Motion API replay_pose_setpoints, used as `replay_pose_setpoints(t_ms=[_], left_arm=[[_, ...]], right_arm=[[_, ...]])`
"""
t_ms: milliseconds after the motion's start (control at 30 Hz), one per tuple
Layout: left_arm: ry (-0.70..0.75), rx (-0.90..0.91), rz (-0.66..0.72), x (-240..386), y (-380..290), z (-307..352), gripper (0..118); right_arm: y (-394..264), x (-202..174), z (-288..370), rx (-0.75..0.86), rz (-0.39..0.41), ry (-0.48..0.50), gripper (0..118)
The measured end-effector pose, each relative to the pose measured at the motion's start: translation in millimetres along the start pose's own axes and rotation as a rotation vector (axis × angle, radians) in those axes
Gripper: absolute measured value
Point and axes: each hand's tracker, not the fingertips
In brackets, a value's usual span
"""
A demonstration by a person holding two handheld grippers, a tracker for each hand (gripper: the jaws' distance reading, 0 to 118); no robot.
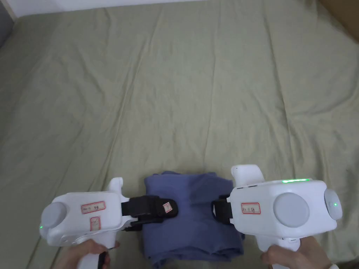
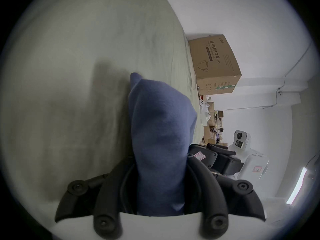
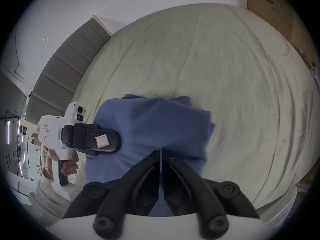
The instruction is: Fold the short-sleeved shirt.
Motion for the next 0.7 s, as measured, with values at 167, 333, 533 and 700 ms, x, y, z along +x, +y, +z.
replay_pose_setpoints(t_ms=[167, 333, 533, 700], left_arm=[[0.172, 0.009, -0.102, 3, 19, 69, 34], [0.488, 0.001, -0.171, -9, 56, 153, 34], [0.952, -0.057, -0.259, 8, 76, 216, 34], [1.172, -0.041, -0.22, -20, 94, 234, 52]], right_arm=[[-1, -5, -3, 0.006, -0.003, 0.005, 3], [-4, -5, -6, -0.005, -0.011, 0.002, 3], [-7, 0, -11, -0.02, -0.046, -0.022, 3], [-8, 2, -12, -0.024, -0.042, -0.038, 3]])
